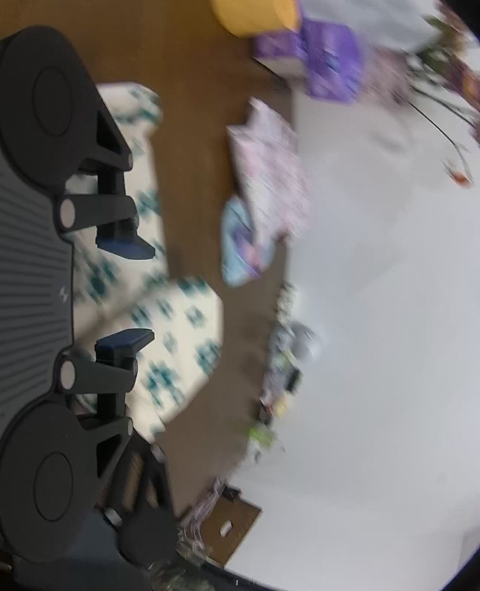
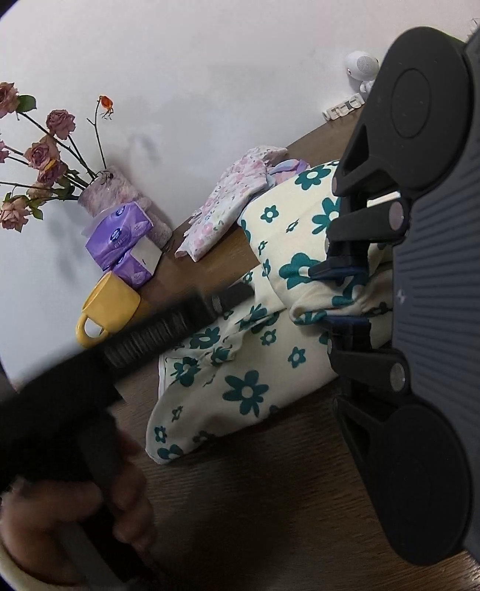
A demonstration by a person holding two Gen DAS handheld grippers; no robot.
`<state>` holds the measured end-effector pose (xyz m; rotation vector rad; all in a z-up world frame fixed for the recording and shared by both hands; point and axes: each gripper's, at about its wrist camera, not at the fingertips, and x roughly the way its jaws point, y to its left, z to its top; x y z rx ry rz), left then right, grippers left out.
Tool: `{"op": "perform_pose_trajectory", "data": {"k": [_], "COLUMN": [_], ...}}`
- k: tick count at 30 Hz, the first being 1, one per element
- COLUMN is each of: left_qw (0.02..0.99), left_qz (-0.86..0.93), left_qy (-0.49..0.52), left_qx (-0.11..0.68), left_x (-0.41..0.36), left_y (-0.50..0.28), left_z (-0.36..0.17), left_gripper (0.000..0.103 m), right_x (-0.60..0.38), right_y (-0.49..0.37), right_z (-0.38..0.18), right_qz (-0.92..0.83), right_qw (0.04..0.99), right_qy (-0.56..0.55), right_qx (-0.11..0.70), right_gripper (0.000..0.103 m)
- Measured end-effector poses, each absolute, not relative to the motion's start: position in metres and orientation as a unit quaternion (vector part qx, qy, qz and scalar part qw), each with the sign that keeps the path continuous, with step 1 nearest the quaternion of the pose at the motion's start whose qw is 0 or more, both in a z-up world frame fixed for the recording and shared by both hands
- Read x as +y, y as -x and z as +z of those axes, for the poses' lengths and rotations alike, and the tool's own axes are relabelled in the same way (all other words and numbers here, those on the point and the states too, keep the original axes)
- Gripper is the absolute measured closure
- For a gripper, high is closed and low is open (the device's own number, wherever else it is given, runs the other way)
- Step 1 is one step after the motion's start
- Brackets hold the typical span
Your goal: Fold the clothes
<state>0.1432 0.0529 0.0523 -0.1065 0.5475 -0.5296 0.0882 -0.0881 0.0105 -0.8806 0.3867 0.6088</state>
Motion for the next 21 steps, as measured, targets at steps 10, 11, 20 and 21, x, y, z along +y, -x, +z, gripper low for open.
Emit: {"op": "perform_pose_trajectory", "data": {"k": [10,11,20,21], "left_qw": [0.922,0.922,0.925,0.926], "left_qz": [-0.277,-0.278,-0.258,-0.252], "left_qy": [0.032,0.031,-0.019,-0.022], "left_qx": [0.269,0.268,0.277,0.282], "left_x": [0.023,0.022,0.003,0.003], "left_y": [-0.145,-0.145,-0.140,-0.138], "left_z": [0.051,0.051,0.044,0.041], "left_gripper": [0.065,0.065,0.072,0.072], "right_x": [-0.147,-0.159,-0.226,-0.223], "right_y": [-0.086,-0.088,-0.134,-0.135], "right_z": [0.054,0.060,0.051,0.048], "right_qz": [0.318,0.313,0.265,0.267], "right_qw": [0.893,0.901,0.925,0.924], "right_qy": [0.241,0.214,0.023,0.027], "right_qx": [0.206,0.210,0.271,0.271], "right_gripper": [0.063,0.063,0.080,0.083]}}
